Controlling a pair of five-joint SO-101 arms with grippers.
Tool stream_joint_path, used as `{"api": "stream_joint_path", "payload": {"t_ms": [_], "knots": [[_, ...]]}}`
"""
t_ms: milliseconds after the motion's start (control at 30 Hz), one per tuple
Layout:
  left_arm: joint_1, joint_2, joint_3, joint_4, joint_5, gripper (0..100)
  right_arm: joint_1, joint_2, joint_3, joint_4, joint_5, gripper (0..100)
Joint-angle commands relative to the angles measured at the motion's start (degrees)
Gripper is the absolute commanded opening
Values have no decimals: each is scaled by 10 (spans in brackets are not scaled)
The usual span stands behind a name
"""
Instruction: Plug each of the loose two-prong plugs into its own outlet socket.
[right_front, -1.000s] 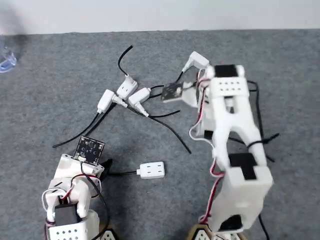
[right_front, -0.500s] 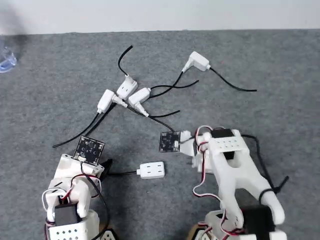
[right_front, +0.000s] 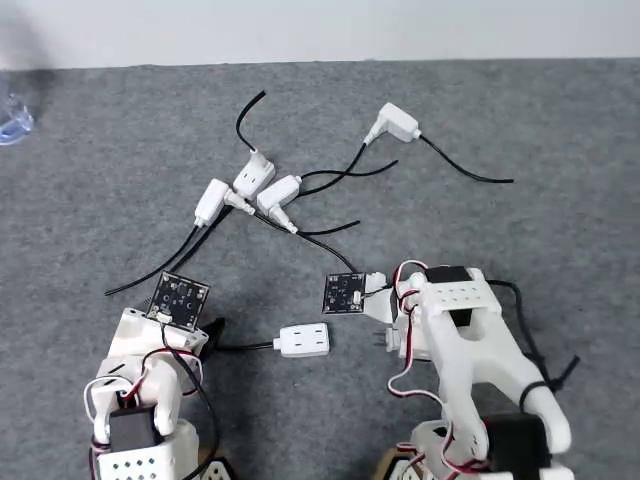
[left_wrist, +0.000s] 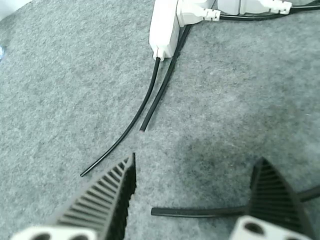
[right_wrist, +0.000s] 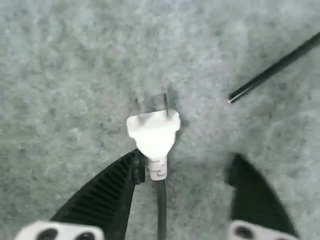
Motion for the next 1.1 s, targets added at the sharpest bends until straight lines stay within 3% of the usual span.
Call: {"api": "stream_joint_path", "payload": {"t_ms": [0, 367, 567, 1067], "knots": [[0, -11, -5, -3, 4, 338, -33, -24, -4, 35, 7, 342], [0, -11, -5, -3, 4, 338, -64, -18, -4, 37, 4, 334], [0, -11, -5, -3, 4, 338, -48, -18, -1, 36, 6, 162], [0, -11, -5, -3, 4, 338, -51, -18, 0, 36, 6, 183]]}}
